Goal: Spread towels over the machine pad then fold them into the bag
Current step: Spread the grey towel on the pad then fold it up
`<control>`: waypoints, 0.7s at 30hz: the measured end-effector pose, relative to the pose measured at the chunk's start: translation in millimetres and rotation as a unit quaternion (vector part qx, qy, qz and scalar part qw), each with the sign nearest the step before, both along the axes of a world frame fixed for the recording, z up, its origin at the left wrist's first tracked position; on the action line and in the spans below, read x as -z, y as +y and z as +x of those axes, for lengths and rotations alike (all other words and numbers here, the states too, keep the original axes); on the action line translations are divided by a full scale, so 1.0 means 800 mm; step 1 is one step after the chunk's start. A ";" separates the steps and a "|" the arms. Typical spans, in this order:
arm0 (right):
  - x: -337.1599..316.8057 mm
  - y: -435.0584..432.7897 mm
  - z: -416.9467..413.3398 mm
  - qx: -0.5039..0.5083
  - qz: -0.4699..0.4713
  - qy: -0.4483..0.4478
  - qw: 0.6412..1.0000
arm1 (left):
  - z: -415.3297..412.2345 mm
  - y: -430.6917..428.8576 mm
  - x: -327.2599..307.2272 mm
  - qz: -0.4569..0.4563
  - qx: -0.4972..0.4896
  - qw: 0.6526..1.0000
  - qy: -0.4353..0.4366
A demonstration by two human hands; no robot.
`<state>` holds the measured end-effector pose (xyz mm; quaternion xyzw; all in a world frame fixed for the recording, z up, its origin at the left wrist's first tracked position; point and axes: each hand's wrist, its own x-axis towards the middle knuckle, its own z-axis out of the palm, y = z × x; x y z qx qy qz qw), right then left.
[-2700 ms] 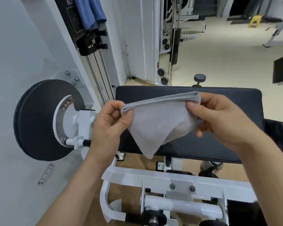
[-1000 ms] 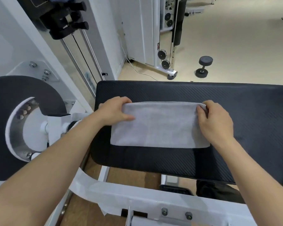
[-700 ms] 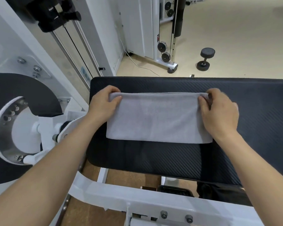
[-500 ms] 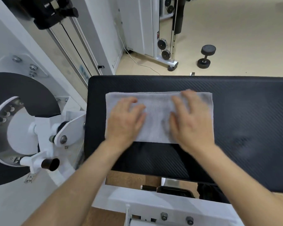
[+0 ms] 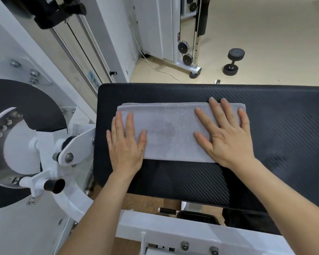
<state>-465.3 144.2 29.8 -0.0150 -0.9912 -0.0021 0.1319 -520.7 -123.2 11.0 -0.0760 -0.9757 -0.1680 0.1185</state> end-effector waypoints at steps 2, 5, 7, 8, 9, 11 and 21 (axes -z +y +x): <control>-0.001 -0.001 0.000 -0.003 0.004 -0.005 1.000 | 0.004 0.006 -0.014 0.086 -0.013 0.996 0.014; -0.003 0.000 0.001 -0.001 0.004 -0.006 1.000 | 0.008 0.007 -0.039 0.292 -0.119 0.948 -0.041; -0.003 -0.001 0.002 -0.002 0.001 -0.007 1.000 | 0.009 0.000 -0.049 0.374 -0.172 0.904 -0.113; -0.003 -0.002 0.002 -0.002 0.000 -0.010 1.000 | 0.009 -0.004 -0.052 0.405 -0.172 0.885 -0.151; -0.003 -0.002 0.002 -0.002 0.000 -0.013 1.000 | 0.010 -0.007 -0.053 0.433 -0.162 0.866 -0.189; -0.006 -0.001 0.002 -0.003 0.000 -0.021 1.000 | 0.014 -0.006 -0.058 0.465 -0.135 0.843 -0.234; -0.016 -0.095 0.018 -0.097 -0.032 0.078 0.992 | 0.042 -0.057 -0.082 0.498 -0.135 0.847 -0.131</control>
